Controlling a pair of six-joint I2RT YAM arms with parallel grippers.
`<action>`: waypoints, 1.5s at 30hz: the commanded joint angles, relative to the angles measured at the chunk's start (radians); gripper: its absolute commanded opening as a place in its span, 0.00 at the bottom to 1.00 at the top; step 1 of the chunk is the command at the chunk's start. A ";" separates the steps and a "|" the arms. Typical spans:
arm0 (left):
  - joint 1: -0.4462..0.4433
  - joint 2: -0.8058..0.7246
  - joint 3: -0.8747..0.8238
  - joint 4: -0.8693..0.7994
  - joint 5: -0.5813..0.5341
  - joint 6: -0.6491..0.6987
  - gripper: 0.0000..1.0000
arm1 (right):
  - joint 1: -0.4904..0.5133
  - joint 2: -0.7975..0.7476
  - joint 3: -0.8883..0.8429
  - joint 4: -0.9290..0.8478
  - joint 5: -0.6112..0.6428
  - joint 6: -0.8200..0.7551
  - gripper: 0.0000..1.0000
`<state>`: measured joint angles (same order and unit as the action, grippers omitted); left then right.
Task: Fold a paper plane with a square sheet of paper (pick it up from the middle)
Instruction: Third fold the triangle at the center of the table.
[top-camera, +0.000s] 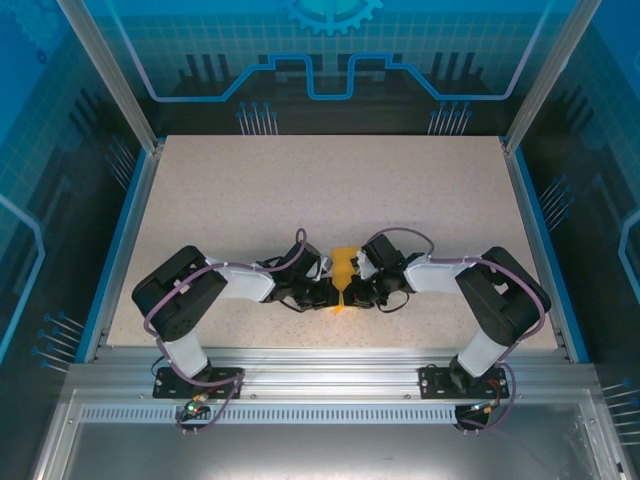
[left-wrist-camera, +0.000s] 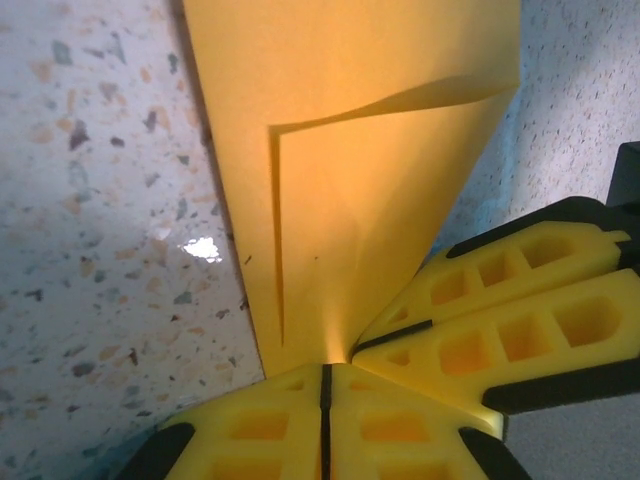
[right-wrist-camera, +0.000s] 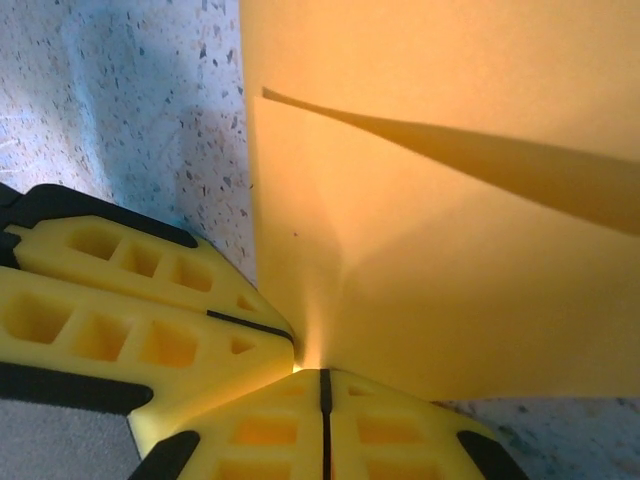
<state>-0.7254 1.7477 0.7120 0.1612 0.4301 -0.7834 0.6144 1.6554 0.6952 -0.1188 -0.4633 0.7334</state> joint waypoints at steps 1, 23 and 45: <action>-0.022 0.062 -0.025 -0.181 -0.101 0.027 0.09 | -0.038 0.033 0.006 -0.004 0.056 0.002 0.08; -0.029 0.101 -0.049 -0.211 -0.123 0.055 0.06 | -0.300 0.067 0.061 -0.113 0.036 -0.102 0.11; -0.031 0.093 -0.019 -0.226 -0.114 0.062 0.07 | -0.252 -0.107 0.040 -0.085 -0.015 -0.096 0.13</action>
<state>-0.7372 1.7607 0.7326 0.1513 0.4156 -0.7563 0.3222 1.5600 0.7578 -0.2150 -0.4751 0.6209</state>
